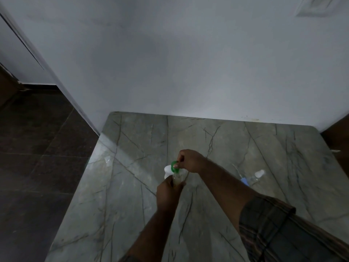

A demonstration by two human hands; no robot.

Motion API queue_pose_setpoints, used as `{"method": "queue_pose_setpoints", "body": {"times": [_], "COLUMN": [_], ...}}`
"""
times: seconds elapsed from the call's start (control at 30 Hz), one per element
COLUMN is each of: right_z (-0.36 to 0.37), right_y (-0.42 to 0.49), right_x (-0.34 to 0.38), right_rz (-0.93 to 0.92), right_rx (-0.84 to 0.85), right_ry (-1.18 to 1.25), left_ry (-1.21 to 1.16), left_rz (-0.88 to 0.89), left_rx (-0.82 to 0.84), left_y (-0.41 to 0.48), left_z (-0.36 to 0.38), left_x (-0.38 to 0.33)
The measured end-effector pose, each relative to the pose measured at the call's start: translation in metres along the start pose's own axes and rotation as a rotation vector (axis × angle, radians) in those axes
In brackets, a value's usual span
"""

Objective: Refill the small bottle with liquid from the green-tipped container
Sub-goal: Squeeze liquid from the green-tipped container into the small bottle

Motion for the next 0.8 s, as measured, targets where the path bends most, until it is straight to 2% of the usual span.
{"method": "queue_pose_setpoints", "body": {"times": [0.37, 0.8], "right_z": [-0.008, -0.009], "right_y": [-0.005, -0.002], "right_x": [0.004, 0.003], "right_rz": [0.016, 0.001], "right_rx": [-0.042, -0.018], "right_ry": [0.013, -0.008], "left_ry": [0.096, 0.08], "left_rz": [0.028, 0.019], "left_rx": [-0.014, -0.002], "left_y": [0.007, 0.009], "left_z": [-0.007, -0.005], "left_x": [-0.005, -0.002]}}
Point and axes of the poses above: each hand's wrist, its own y-axis towards the middle knuckle, its own z-axis out of the palm, x = y × z, the point moved 5 cm from there along y, towards the middle knuckle, and after that the axes turned 3 degrees about z, right-handed, at the moved point
